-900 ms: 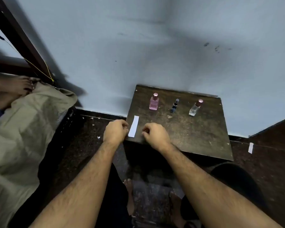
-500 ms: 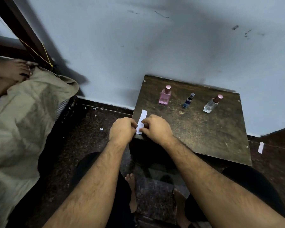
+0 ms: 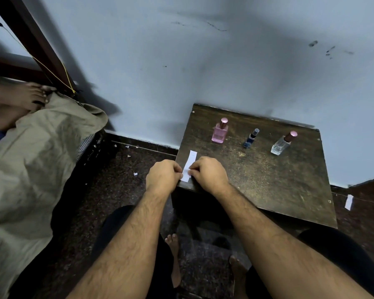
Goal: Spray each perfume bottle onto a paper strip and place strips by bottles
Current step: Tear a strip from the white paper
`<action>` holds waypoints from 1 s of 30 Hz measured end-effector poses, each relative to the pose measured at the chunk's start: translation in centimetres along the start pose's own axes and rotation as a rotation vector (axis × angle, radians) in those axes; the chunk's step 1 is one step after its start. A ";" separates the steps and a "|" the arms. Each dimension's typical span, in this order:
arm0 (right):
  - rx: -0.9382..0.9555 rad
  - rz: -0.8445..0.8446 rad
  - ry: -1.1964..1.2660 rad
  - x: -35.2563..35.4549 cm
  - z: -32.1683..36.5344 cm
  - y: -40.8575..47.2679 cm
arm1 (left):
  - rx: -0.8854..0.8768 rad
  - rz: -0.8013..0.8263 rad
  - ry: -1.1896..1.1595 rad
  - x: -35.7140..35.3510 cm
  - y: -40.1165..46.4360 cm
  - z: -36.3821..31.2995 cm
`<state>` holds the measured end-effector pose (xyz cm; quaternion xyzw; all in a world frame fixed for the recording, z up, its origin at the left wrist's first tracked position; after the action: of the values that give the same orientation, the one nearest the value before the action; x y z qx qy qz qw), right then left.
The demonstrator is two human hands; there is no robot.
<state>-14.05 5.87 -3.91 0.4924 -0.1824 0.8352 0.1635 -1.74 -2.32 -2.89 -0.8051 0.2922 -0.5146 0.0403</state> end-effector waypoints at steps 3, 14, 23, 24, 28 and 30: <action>-0.023 0.003 0.081 0.1 -0.4 0.1 | -0.022 -0.030 0.011 0.0 0.1 -0.4; -0.188 -0.060 0.381 0.6 -1.6 0.6 | -0.042 -0.014 0.047 -0.6 0.0 -1.2; -0.322 -0.101 0.781 1.2 -1.6 0.6 | -0.081 0.007 0.087 -0.6 -0.5 -1.5; -0.328 -0.108 0.811 1.3 -1.5 0.5 | -0.096 0.006 0.103 -0.5 -0.6 -1.7; -0.347 -0.095 0.976 1.9 -1.2 0.3 | -0.120 0.024 0.125 -0.6 -0.6 -1.9; -0.372 -0.090 1.038 2.1 -1.4 0.3 | -0.105 0.028 0.133 -0.7 -0.5 -1.8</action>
<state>-16.17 6.46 -2.74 -0.0136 -0.2010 0.9143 0.3515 -3.28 -1.11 -2.41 -0.7659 0.3323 -0.5502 -0.0144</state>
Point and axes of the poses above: each hand's wrist, its own y-axis towards the middle knuckle, its own x-axis out of the back of the hand, z = x × y, the point moved 2 cm from there along y, towards the middle knuckle, and after that the axes turned 3 degrees about x, right-handed, at the moved point
